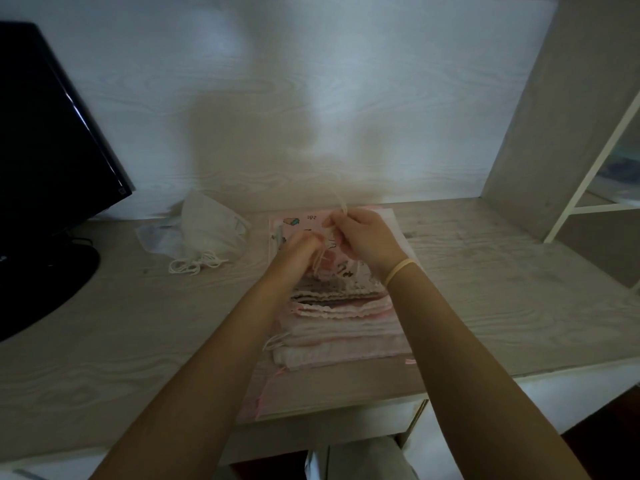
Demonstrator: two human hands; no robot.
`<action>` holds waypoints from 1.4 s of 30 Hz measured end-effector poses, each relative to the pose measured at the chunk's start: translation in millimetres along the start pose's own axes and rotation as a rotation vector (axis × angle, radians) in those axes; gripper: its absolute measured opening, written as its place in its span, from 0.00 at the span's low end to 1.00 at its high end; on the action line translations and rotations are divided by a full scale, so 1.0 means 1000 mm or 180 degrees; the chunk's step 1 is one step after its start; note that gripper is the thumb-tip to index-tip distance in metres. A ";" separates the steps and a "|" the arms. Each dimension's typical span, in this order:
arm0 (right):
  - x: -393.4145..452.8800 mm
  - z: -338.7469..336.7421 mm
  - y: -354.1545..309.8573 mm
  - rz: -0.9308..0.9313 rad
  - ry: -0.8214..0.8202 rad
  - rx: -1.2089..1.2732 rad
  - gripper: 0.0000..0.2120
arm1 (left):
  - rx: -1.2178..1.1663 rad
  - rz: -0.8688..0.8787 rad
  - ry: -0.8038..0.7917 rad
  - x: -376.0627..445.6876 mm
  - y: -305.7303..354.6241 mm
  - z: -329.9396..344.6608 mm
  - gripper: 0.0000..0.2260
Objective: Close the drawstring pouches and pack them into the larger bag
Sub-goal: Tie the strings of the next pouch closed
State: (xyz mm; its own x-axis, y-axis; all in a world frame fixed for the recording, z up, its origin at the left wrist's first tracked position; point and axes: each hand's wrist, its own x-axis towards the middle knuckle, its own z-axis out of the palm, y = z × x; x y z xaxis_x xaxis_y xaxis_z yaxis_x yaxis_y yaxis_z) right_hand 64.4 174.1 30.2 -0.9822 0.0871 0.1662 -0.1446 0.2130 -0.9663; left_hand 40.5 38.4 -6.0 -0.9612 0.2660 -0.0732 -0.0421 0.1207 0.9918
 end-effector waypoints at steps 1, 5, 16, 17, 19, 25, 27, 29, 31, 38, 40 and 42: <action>0.001 -0.002 -0.001 0.0004 0.0079 0.0174 0.16 | 0.0192 0.0022 0.0014 -0.002 -0.003 0.000 0.10; 0.003 -0.009 0.002 -0.0101 0.0292 0.0266 0.16 | 0.0673 0.0291 -0.0182 -0.007 -0.009 0.003 0.09; -0.014 -0.014 0.024 0.0448 -0.0726 -0.2952 0.16 | 0.0767 0.0006 0.0529 0.003 -0.007 0.008 0.12; -0.015 -0.016 0.024 0.0419 -0.0749 -0.3021 0.14 | 0.0752 -0.0022 0.0638 0.004 -0.007 0.008 0.11; -0.017 -0.018 0.022 0.0368 -0.0912 -0.3159 0.17 | 0.0654 -0.0125 0.0760 0.005 -0.007 0.007 0.11; -0.014 -0.017 0.009 0.0440 -0.1234 -0.2554 0.13 | 0.0899 -0.0144 0.0481 0.001 -0.003 0.007 0.11; -0.013 -0.017 0.006 0.0410 -0.0913 -0.1654 0.12 | 0.1165 -0.0067 0.0214 -0.002 -0.002 0.004 0.13; -0.009 -0.017 0.008 0.0400 -0.0474 -0.1046 0.14 | 0.1271 -0.0087 0.0060 -0.005 0.001 0.001 0.14; -0.007 -0.013 0.009 0.0471 -0.0247 -0.0778 0.16 | 0.1199 -0.0206 -0.0048 -0.008 0.005 -0.001 0.13; -0.005 0.010 0.011 0.0088 -0.0398 -0.0115 0.10 | 0.1460 0.0221 -0.0407 -0.013 0.001 -0.003 0.18; -0.005 0.014 0.015 0.0080 -0.0375 -0.0075 0.12 | 0.1270 0.0111 -0.0298 -0.010 0.000 -0.003 0.22; -0.004 0.014 0.020 0.0219 -0.0244 -0.0177 0.12 | 0.1075 -0.0004 -0.0195 -0.009 0.000 -0.005 0.18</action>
State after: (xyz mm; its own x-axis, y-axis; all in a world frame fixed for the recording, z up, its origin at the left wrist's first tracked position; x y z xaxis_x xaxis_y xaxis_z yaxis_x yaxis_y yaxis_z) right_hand 63.8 164.6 7.1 -0.9962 0.0291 0.0823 -0.0718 0.2629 -0.9622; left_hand 48.2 31.4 -5.3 -0.9426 0.3213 -0.0908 0.0591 0.4283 0.9017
